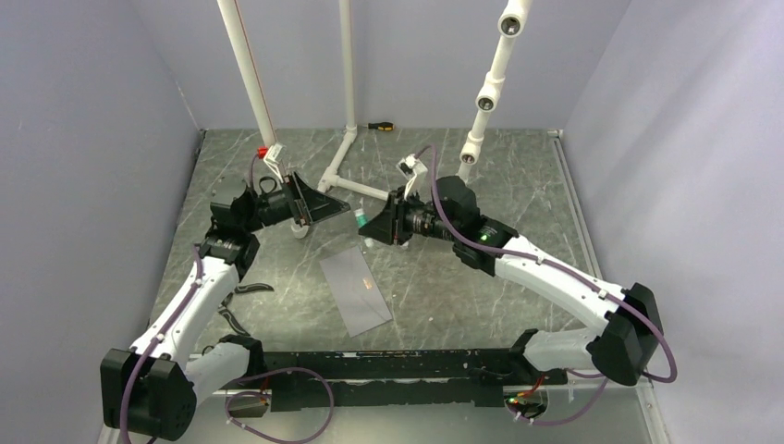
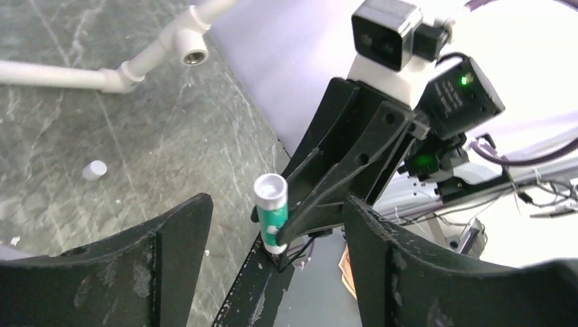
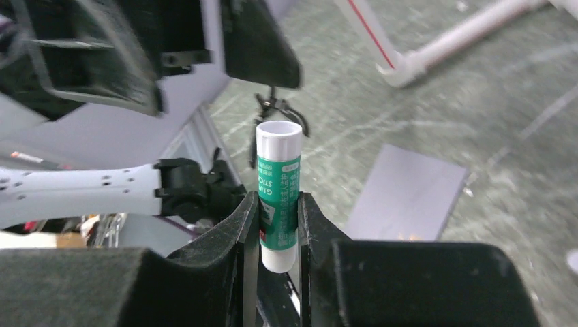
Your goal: Place the letter into the envelope and seal it
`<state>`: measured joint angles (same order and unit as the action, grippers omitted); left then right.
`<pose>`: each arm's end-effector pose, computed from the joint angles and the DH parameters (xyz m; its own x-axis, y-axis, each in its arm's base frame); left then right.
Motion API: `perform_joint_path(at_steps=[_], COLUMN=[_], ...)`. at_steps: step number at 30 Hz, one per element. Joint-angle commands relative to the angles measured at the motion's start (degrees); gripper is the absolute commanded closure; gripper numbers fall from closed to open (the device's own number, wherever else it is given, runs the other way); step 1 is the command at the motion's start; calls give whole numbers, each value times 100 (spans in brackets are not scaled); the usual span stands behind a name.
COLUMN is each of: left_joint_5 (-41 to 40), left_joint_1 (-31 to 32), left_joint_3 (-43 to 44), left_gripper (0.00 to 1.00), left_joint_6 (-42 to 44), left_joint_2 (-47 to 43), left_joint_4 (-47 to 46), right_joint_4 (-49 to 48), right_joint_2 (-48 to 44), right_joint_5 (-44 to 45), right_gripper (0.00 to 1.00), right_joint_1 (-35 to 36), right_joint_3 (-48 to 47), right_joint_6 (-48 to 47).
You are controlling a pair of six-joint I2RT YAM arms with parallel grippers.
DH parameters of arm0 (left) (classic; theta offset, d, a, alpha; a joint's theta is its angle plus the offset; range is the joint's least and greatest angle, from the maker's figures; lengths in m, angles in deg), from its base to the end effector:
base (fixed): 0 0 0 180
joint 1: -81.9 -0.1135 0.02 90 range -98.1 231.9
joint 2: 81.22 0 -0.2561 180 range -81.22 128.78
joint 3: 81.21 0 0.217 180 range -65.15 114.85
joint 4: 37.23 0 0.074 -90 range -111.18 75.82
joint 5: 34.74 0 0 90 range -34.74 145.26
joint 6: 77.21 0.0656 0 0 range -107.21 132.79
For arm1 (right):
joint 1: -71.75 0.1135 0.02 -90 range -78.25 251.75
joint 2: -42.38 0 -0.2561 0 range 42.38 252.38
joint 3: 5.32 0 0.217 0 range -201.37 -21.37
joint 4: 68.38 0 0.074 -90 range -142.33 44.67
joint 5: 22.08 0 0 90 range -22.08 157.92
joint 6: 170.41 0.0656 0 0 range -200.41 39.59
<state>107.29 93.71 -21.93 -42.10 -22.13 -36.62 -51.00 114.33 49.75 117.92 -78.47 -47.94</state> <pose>0.2046 -0.0956 0.3331 -0.7384 -0.3598 -0.5704 0.5104 0.2548 -0.8214 0.1851 0.2223 0.3236 -0.6421 0.0677 -0.7636 -0.6497 0.4808 0.5889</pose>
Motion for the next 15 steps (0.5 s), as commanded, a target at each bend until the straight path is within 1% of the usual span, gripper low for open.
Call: perform_joint_path(at_steps=[1,6,9,15], left_joint_5=[693,817,825,849], left_joint_1=[5,55,99,152], left_joint_3=[112,224,287,321], left_gripper=[27,27,42,68], left_joint_6=[-223,170,276,137], left_joint_2=[-5,-80,-67,14], left_joint_4=[-1038,-678,-570,-631], right_joint_4=[-959,-1050,-1079,-999], right_joint_2=[81,364,488,646], right_joint_5=[-1083,-1447,-1617,-1813], right_gripper=[89,87,87,87], right_joint_1=[14,15,15,15], right_joint_3=[-557,-868,-952,-1072], right_joint_6=[-230,-228,-264,-382])
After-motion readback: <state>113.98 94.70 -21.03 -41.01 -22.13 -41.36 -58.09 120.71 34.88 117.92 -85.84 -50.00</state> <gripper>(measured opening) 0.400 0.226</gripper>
